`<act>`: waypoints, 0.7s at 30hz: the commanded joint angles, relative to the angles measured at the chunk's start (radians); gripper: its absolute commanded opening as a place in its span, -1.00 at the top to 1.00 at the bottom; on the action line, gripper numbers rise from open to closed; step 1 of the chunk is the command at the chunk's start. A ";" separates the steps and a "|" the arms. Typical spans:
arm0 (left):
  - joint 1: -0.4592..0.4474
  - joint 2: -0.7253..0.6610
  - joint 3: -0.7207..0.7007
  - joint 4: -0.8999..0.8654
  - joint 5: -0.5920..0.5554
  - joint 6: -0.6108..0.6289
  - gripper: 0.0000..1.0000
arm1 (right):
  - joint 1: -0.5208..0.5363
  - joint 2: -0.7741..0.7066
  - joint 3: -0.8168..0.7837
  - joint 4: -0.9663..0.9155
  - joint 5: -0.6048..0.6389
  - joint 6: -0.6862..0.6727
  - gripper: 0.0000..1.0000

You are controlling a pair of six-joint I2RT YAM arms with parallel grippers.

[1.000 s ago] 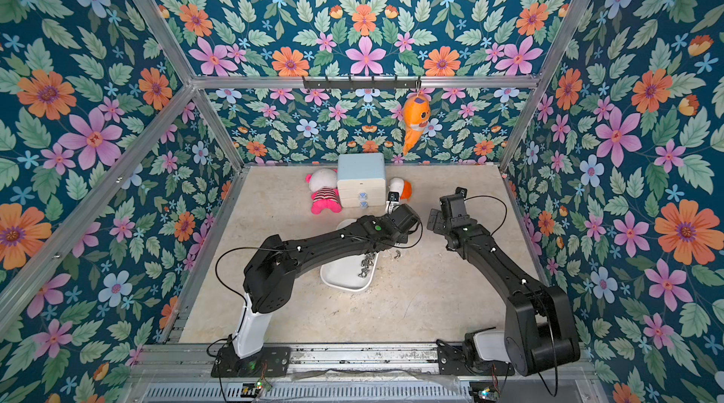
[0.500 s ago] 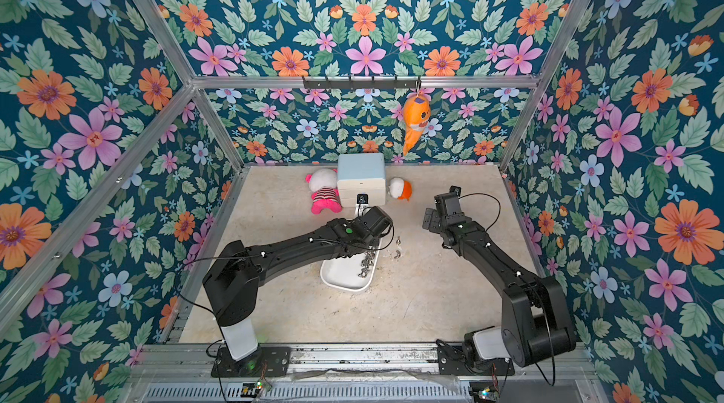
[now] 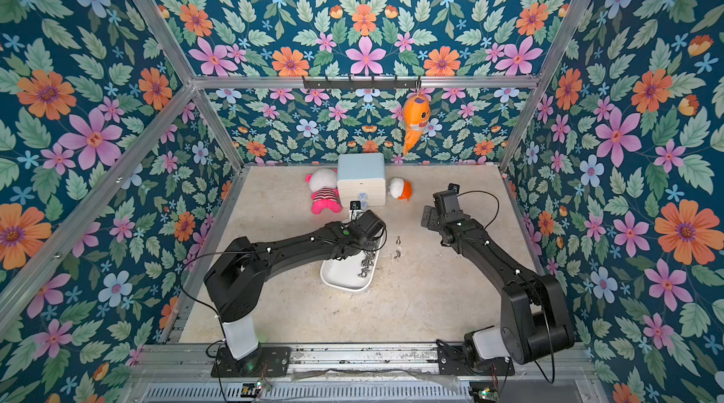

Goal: Take out the wing nut from the storage box
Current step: Pick up the wing nut from the storage box.

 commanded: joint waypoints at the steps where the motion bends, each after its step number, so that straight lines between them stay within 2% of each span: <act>1: 0.001 0.014 -0.004 0.046 0.026 -0.004 0.40 | 0.002 0.006 0.009 0.005 0.002 0.004 -0.99; 21: 0.011 0.125 0.013 0.060 0.065 -0.017 0.51 | 0.003 -0.006 -0.001 0.003 0.008 0.004 -0.99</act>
